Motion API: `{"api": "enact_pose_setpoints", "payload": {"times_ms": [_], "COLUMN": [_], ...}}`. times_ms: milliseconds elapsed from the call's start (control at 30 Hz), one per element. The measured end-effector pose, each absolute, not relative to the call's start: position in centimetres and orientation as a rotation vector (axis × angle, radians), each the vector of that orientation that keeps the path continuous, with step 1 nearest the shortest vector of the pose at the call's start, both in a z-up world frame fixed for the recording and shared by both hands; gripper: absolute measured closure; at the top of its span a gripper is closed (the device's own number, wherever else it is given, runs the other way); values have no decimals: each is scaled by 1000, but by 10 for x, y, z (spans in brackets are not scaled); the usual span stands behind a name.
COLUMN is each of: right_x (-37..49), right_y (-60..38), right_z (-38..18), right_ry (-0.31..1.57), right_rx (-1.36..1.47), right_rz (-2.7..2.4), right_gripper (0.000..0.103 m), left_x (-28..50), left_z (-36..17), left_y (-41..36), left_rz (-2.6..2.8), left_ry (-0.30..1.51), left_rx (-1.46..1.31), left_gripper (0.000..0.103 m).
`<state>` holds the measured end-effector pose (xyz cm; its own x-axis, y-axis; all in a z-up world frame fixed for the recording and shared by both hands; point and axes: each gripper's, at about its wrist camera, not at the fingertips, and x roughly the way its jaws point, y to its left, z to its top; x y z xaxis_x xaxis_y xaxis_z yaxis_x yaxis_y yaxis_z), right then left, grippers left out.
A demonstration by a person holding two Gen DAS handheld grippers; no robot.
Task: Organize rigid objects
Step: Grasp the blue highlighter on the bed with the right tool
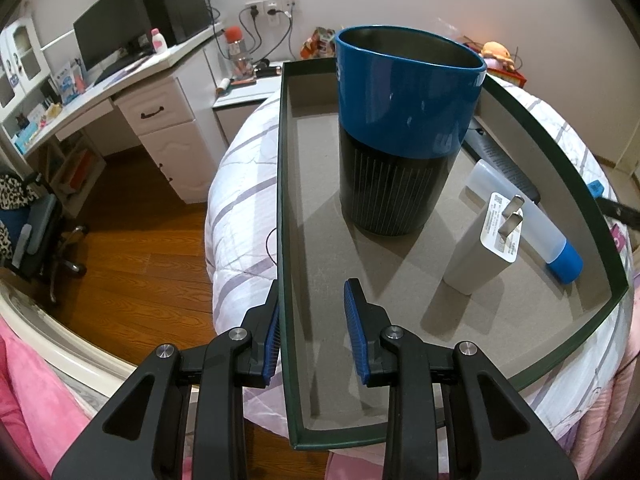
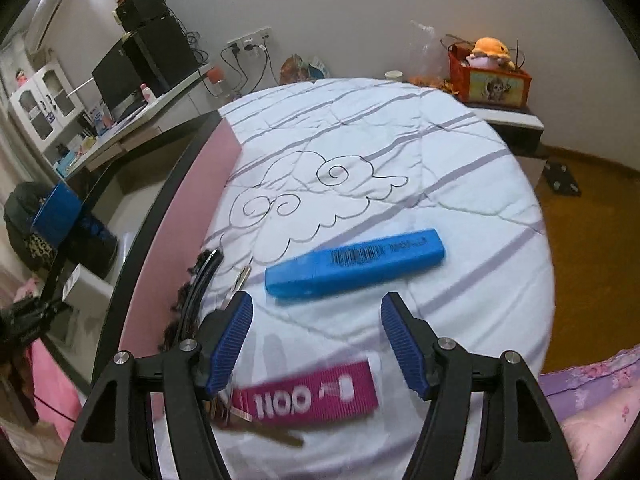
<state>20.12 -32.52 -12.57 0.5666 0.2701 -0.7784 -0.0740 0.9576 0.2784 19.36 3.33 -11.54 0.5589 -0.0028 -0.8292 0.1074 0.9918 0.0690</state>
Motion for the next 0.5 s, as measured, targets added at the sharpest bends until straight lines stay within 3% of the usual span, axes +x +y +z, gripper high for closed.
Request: {"api": "enact_pose_setpoints", "payload": {"times_ms": [300,500], "right_x": [243,255], "right_y": [-318,-295], "right_z": [-130,-134], "right_ry": [998,1027], "right_rx": [176,-45], "right_rz": [191,152], "right_gripper": [34,34], "left_x": [192,193], "left_z": [-116,-116], "left_y": [33,32], "left_rz": [-73,-73], "left_ry": [976,976], "left_rx": [123,122], "left_gripper": [74,74]}}
